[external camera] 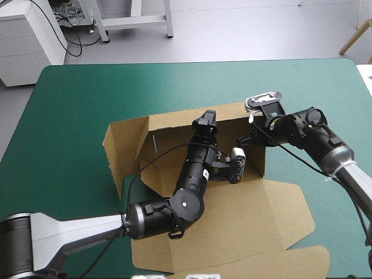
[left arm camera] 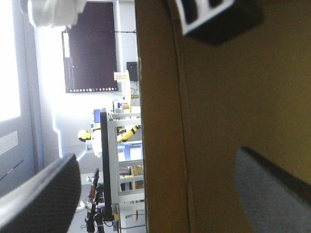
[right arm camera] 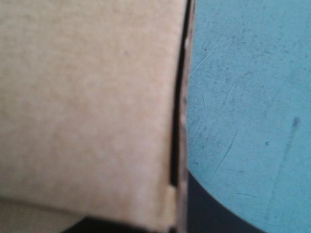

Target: Fold the box

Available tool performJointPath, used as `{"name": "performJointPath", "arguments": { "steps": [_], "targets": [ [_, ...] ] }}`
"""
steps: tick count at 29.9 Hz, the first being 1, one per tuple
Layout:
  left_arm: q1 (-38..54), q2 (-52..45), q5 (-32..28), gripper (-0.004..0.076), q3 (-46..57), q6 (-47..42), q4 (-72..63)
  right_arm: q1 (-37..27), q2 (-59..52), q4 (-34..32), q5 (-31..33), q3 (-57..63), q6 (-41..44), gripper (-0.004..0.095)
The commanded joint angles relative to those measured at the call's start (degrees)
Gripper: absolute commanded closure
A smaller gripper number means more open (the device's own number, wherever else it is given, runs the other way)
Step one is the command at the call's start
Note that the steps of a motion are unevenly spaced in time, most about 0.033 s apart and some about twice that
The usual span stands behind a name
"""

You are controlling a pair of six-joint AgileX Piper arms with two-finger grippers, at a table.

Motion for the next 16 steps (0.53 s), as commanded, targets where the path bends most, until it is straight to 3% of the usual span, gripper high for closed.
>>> {"name": "performJointPath", "arguments": {
  "steps": [1, 3, 5, 8, 16],
  "targets": [
    [-1.95, -2.33, 2.77, 0.0164, -1.58, -0.94, 7.23, -1.67, 0.0, -0.78, 2.61, -4.37, -0.05, 0.0908],
    [-2.73, -2.44, 4.88, 0.0239, -1.58, -1.06, 7.23, -2.74, 0.4, -0.67, 5.6, -5.99, -0.05, 0.0908],
    [-2.99, -2.99, 8.19, 0.0389, -2.04, -0.94, 7.32, -3.57, 0.52, -0.67, 8.54, -7.44, -0.05, 0.0908],
    [-2.99, -5.83, 10.02, 0.0731, -3.77, -1.64, 7.32, -3.96, 0.52, -0.67, 12.62, -9.58, -0.31, 0.0908],
    [2.96, -14.57, 6.37, 0.0717, -11.39, -3.58, 3.76, -4.49, 1.46, -1.01, 22.93, -15.06, -1.18, 0.0908]
  ]
}}
